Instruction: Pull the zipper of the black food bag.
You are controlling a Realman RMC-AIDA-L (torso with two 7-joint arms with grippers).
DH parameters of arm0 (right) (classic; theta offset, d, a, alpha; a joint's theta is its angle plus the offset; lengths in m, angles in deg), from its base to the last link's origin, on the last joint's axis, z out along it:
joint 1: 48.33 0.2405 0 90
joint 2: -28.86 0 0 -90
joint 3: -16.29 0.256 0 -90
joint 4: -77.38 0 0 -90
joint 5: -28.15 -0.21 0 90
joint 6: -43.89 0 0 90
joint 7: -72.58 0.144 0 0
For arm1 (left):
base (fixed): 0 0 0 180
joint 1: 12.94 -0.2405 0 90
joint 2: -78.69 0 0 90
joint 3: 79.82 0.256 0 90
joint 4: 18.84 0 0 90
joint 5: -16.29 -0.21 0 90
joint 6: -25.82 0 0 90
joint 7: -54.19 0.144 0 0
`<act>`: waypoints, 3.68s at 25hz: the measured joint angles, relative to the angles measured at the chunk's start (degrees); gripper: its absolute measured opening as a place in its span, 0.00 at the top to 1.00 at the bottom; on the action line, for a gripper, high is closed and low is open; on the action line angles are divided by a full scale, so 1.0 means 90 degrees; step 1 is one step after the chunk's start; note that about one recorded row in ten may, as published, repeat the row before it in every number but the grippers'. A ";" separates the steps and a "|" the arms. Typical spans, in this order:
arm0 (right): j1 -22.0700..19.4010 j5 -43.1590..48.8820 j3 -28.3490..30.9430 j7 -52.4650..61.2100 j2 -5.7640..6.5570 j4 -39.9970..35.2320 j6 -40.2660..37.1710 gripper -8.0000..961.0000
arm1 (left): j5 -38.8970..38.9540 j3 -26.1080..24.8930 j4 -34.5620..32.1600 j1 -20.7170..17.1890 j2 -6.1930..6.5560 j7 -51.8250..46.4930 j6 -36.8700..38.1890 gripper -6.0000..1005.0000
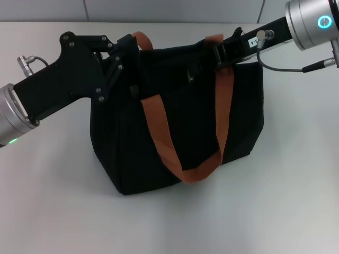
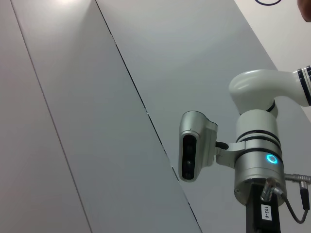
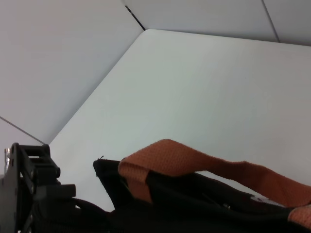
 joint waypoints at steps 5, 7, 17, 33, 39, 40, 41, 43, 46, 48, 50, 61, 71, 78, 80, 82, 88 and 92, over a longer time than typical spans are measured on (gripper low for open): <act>-0.0051 -0.0009 0.0051 0.0053 0.0000 -0.0097 -0.0030 0.99 | 0.0008 0.0000 0.0012 -0.0019 0.0000 0.0000 0.0008 0.93; -0.0103 -0.0007 0.0050 0.0112 0.0001 -0.0241 -0.0032 0.99 | 0.0016 0.0000 0.0018 -0.0024 0.0000 0.0000 0.0008 0.93; -0.0336 0.0139 0.0029 0.0390 0.0003 -0.0738 -0.0056 1.00 | 0.0036 0.0000 0.0020 -0.0027 0.0000 0.0002 0.0008 0.93; -0.0261 -0.0207 -0.0095 0.0089 0.0008 -0.0439 0.0018 0.84 | 0.0207 -0.0058 0.0082 0.0030 0.0000 -0.0046 -0.0007 0.93; -0.0267 -0.0526 -0.0098 -0.0020 0.0004 -0.0281 0.0085 0.74 | 0.0235 -0.0050 0.0081 0.0032 0.0000 -0.0055 -0.0043 0.93; -0.0264 -0.0566 -0.0098 -0.0044 0.0003 -0.0241 0.0108 0.75 | 0.0235 -0.0049 0.0081 0.0033 0.0000 -0.0055 -0.0044 0.93; -0.0264 -0.0566 -0.0098 -0.0044 0.0003 -0.0241 0.0108 0.75 | 0.0235 -0.0049 0.0081 0.0033 0.0000 -0.0055 -0.0044 0.93; -0.0264 -0.0679 -0.0098 -0.0100 0.0002 -0.0156 0.0161 0.75 | 0.0235 -0.0048 0.0081 0.0033 0.0000 -0.0056 -0.0045 0.93; -0.0258 -0.0849 -0.0098 -0.0151 0.0005 -0.0034 0.0221 0.75 | 0.0236 -0.0045 0.0079 0.0033 0.0000 -0.0057 -0.0047 0.93; -0.0251 -0.0873 -0.0099 -0.0159 0.0009 0.0020 0.0243 0.75 | 0.0236 -0.0041 0.0078 0.0033 0.0000 -0.0050 -0.0048 0.93; -0.0224 -0.0869 -0.0098 -0.0170 0.0018 0.0067 0.0251 0.75 | 0.0236 -0.0039 0.0078 0.0033 0.0000 -0.0042 -0.0051 0.93; -0.0127 -0.0794 -0.0464 -0.0213 0.0024 0.0132 0.0464 0.80 | 0.0236 -0.0017 0.0078 0.0031 0.0000 -0.0035 -0.0053 0.93; -0.0086 -0.0232 -0.0589 0.0241 0.0007 -0.0340 0.0466 0.90 | 0.0235 -0.0009 0.0078 0.0024 0.0000 -0.0034 -0.0053 0.93; -0.0164 0.0036 -0.0663 0.0546 -0.0004 -0.0686 0.0446 0.91 | 0.0234 -0.0033 0.0104 0.0022 0.0000 -0.0015 -0.0054 0.93; -0.0200 0.0105 -0.0666 0.0603 -0.0010 -0.0775 0.0439 0.93 | 0.0234 -0.0054 0.0141 0.0022 -0.0001 -0.0005 -0.0051 0.92; -0.0212 0.0096 -0.0666 0.0605 -0.0010 -0.0793 0.0435 0.97 | 0.0234 -0.0059 0.0155 0.0018 0.0000 -0.0002 -0.0038 0.92; -0.0234 -0.0204 -0.0642 0.0460 -0.0006 -0.0788 0.0316 0.98 | 0.0234 -0.0058 0.0157 0.0011 0.0000 0.0000 -0.0022 0.92; -0.0260 -0.0291 -0.0604 0.0371 0.0001 -0.0728 0.0188 0.97 | 0.0234 -0.0058 0.0157 0.0005 0.0000 0.0000 -0.0013 0.92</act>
